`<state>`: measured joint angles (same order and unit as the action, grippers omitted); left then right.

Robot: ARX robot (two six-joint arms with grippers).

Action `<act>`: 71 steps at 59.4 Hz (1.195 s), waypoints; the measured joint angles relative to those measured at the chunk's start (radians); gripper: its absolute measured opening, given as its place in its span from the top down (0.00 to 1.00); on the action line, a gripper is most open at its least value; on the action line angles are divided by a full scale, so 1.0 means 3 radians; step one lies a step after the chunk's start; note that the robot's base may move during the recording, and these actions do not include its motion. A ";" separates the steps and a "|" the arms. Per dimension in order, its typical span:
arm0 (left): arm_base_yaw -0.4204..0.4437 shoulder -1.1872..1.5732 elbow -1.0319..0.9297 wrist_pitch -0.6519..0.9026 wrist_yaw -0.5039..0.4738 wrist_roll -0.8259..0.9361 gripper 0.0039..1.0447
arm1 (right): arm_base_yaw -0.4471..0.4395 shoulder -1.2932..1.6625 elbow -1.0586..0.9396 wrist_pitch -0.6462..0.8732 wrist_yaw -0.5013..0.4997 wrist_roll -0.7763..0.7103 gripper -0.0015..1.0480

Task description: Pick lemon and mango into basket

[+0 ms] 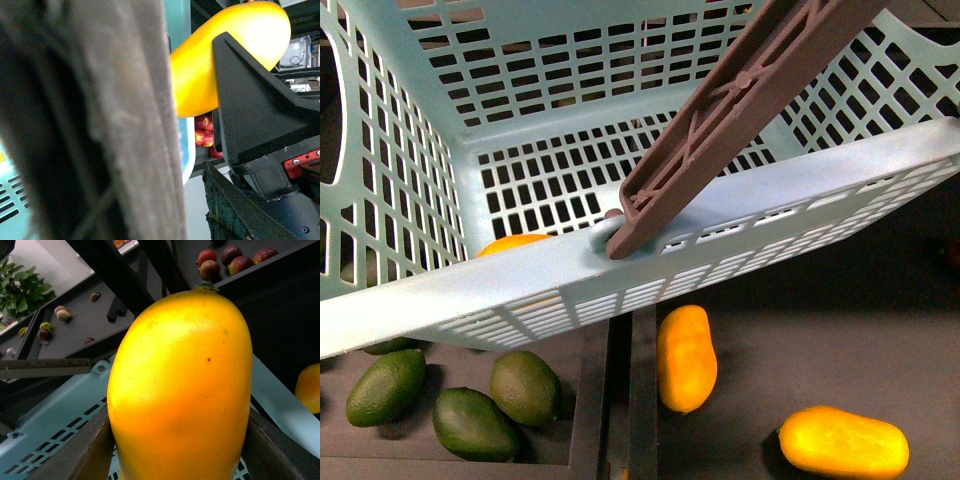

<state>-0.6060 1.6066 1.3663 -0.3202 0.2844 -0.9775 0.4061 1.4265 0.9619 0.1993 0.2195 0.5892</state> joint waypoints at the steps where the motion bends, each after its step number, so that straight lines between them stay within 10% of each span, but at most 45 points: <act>1: 0.0000 -0.0001 0.0000 0.0000 0.0000 0.0000 0.74 | 0.0005 0.0001 0.0000 -0.0001 0.0000 -0.0004 0.34; 13: 0.0000 -0.0001 0.0000 0.0000 0.0001 0.0000 0.74 | -0.0004 -0.0003 0.0013 -0.0045 0.0060 -0.0027 0.07; 40: 0.0003 0.0005 -0.0015 -0.0004 -0.0015 -0.0023 0.74 | -0.0500 -0.0765 -0.0301 -0.0565 0.0217 -0.0383 0.09; 50: 0.0003 0.0005 -0.0015 -0.0004 -0.0001 -0.0022 0.74 | -0.0716 -0.1207 -0.1125 0.0813 -0.0112 -0.1447 0.34; 71: 0.0000 0.0005 -0.0015 -0.0004 -0.0014 -0.0020 0.74 | -0.0978 -0.1788 -0.2162 0.1231 -0.0365 -0.1901 0.89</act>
<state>-0.6060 1.6081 1.3617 -0.3214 0.2802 -0.9836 0.1127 0.8902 0.3134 0.5686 0.1101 0.0189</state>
